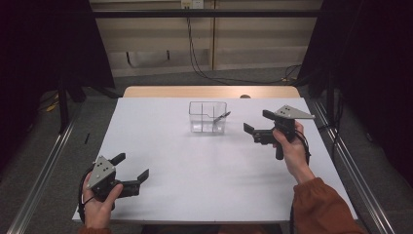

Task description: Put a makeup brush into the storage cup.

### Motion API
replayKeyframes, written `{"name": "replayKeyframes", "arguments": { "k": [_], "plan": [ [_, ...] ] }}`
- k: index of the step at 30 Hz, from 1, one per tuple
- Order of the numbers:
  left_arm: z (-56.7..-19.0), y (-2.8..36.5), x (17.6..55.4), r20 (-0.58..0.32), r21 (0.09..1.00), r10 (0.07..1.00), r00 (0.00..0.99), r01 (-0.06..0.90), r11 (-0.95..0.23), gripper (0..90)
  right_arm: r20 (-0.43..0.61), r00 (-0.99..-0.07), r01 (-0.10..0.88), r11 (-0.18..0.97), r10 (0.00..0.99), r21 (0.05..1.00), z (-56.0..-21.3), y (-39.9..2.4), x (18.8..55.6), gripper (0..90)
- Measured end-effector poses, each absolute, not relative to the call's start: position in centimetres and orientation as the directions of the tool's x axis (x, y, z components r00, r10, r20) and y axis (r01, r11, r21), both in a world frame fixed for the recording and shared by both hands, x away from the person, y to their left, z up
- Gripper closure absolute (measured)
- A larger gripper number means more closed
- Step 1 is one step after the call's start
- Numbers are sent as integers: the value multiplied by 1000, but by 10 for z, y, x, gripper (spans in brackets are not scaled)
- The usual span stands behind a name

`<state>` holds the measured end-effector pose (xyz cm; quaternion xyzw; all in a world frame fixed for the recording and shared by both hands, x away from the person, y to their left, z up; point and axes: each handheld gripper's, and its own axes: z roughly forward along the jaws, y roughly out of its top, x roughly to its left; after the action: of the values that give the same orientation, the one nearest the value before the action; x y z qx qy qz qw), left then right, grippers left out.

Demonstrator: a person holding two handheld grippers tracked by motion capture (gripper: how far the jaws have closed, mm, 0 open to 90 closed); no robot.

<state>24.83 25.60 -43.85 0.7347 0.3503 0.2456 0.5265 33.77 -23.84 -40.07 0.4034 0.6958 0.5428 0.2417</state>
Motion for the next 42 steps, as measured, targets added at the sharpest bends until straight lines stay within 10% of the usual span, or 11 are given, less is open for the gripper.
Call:
{"name": "replayKeyframes", "arguments": {
  "k": [42],
  "plan": [
    [-439, 255, 247, -21, 952, 785, 619, 251, -173, 25, 111, -516, 305, 61, 849, 950, -428, -280, 269, 52]
  ]
}}
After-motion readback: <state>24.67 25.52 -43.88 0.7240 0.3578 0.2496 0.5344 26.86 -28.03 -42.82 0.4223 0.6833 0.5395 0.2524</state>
